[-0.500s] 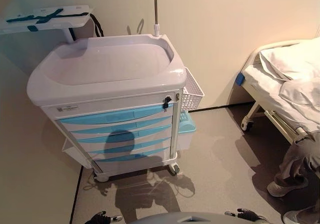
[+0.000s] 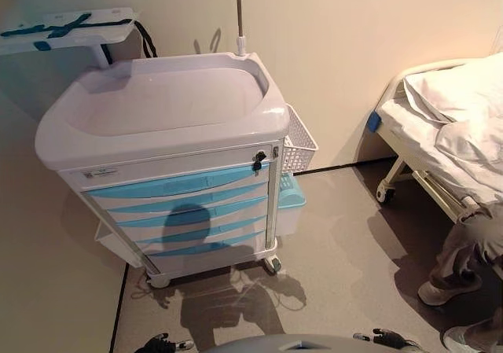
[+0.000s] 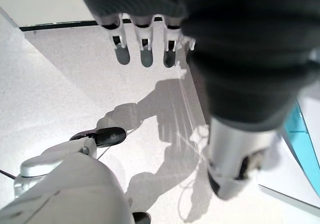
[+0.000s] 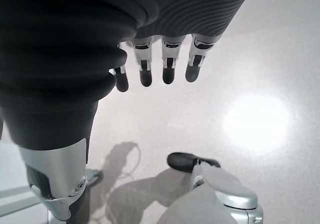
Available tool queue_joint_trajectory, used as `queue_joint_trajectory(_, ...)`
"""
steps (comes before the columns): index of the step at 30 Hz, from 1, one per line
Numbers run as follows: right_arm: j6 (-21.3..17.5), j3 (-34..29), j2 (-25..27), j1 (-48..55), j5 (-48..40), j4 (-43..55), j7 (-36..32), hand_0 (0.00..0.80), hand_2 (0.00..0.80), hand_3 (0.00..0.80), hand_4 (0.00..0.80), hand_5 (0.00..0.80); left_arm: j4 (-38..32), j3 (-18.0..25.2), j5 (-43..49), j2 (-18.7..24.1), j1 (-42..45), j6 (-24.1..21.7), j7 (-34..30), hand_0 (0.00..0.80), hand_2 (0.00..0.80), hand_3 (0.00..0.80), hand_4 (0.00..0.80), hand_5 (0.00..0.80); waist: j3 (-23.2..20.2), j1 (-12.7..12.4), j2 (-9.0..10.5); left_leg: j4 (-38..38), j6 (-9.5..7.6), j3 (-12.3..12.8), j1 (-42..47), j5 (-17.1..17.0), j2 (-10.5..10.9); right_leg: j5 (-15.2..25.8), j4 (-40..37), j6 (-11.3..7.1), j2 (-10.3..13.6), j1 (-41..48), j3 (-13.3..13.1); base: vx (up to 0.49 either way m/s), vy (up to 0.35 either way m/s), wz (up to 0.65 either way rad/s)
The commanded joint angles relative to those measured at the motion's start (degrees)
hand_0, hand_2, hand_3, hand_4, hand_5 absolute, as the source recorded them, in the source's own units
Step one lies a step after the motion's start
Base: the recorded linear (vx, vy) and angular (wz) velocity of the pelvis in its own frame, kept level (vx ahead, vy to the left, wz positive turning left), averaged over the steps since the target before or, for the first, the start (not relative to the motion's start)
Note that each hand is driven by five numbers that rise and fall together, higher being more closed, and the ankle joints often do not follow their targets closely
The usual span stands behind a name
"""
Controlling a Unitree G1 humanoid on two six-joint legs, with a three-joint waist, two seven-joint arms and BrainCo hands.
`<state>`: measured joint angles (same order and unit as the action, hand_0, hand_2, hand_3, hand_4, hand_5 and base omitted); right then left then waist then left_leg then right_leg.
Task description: Open the drawer and pick up the medicine
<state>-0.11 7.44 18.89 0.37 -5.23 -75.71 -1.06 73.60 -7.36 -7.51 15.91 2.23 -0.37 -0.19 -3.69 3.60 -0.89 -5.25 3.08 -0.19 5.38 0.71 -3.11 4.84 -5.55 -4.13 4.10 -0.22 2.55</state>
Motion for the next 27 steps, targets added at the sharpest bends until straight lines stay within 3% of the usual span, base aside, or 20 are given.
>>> queue_joint_trajectory(1, -1.3, 1.2, -1.0, -3.1, -2.3, -3.8, -0.3, 0.000, 0.000, 0.000, 0.000, 0.000, 4.0, 1.1, 1.8, 0.1, -4.0, -0.6, -0.1, 0.000, 0.000, 0.000, 0.000, 0.000, 0.9, 0.6, 2.65, 0.2, -2.22, -1.3, -0.3, 1.6, 3.2, -1.8, 0.6, -3.63, 1.0, 3.4, 1.4, 0.000, 0.000, 0.00)
queue_joint_trajectory(17, -1.5, 1.3, -0.7, -2.8, -2.6, -3.8, -0.3, 0.000, 0.000, 0.000, 0.000, 0.000, 3.3, 1.6, 0.8, 0.5, -4.2, -1.0, 0.2, 0.000, 0.000, 0.000, 0.000, 0.000, 1.9, -0.3, 3.29, 0.2, -2.00, -2.5, -1.0, 0.9, 3.2, -1.7, 0.6, -3.56, 1.1, 3.3, 2.8, -0.006, 0.001, 0.00)
queue_joint_trajectory(27, -2.1, 2.6, 0.7, -6.8, -3.8, -2.6, 1.1, 0.000, 0.000, 0.000, 0.000, 0.000, 1.8, 2.6, -3.7, 2.9, -8.5, -1.9, 2.0, 0.000, 0.000, 0.000, 0.000, 0.000, 6.4, -0.3, 3.49, 0.2, -1.37, -3.3, -10.9, -3.3, 3.6, 1.9, 0.6, -3.45, 0.9, -6.6, 3.3, -0.150, 0.007, 0.04)
